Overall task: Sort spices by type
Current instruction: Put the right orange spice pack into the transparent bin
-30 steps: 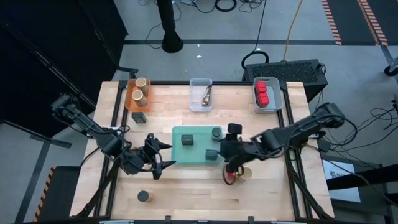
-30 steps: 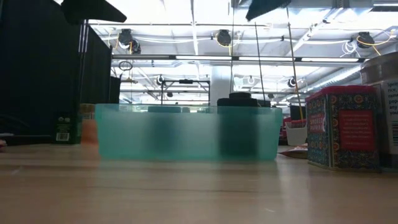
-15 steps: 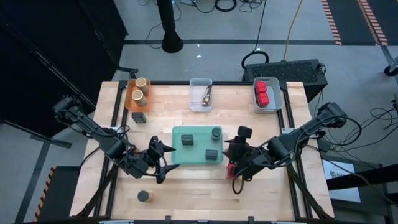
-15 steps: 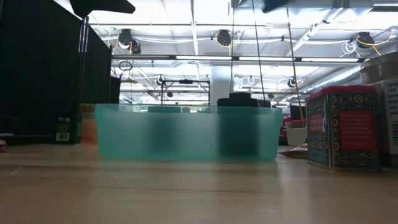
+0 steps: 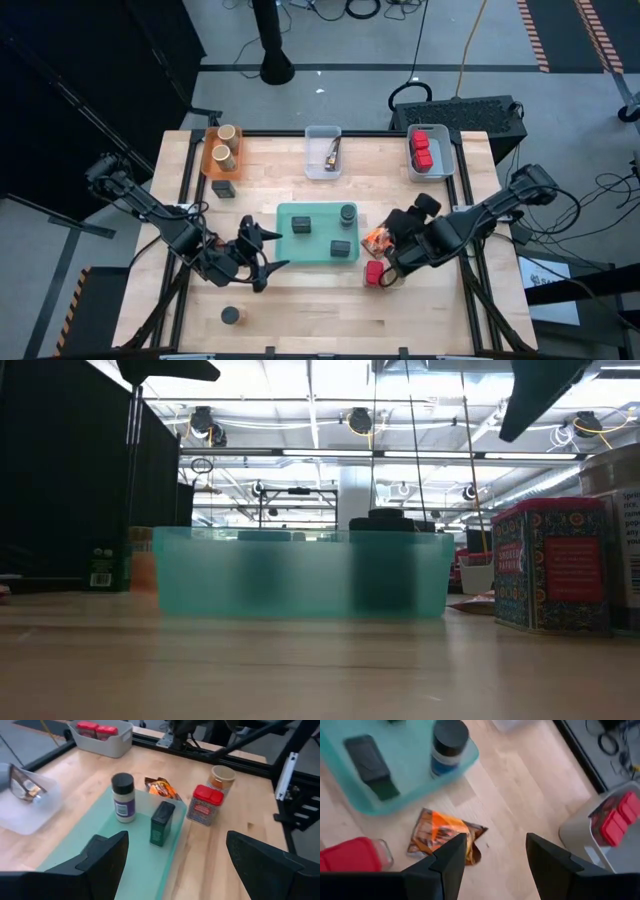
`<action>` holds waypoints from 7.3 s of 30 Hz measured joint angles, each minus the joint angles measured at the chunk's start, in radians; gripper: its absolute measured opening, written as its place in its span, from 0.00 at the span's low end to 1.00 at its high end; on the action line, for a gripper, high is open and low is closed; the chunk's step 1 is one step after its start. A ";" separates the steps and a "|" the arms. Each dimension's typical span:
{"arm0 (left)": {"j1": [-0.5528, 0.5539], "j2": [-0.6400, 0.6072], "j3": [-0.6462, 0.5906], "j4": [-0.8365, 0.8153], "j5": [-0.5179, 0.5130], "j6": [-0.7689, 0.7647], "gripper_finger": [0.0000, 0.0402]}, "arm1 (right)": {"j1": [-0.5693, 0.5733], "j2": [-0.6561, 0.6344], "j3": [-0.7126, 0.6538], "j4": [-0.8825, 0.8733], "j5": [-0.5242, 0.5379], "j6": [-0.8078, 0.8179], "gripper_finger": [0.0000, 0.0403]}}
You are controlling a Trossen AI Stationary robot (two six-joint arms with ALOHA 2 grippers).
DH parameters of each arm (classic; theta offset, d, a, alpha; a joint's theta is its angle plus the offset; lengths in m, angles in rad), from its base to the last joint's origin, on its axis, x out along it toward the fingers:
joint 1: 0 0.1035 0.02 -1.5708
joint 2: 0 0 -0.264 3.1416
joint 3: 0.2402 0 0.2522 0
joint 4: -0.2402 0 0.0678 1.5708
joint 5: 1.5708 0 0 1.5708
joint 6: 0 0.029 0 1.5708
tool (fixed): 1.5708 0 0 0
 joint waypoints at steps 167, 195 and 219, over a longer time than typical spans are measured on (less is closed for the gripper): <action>0.221 0.084 0.000 0.175 0.139 0.366 0.83 | -0.755 -0.220 -0.643 0.548 -0.397 -0.225 0.57; 0.221 0.084 0.000 0.164 0.132 0.353 0.83 | -0.822 -0.221 -0.838 0.888 -0.425 -0.368 0.03; 0.250 0.085 0.000 0.297 0.176 0.330 0.83 | -0.539 -0.581 -0.679 1.156 -0.113 -0.705 0.00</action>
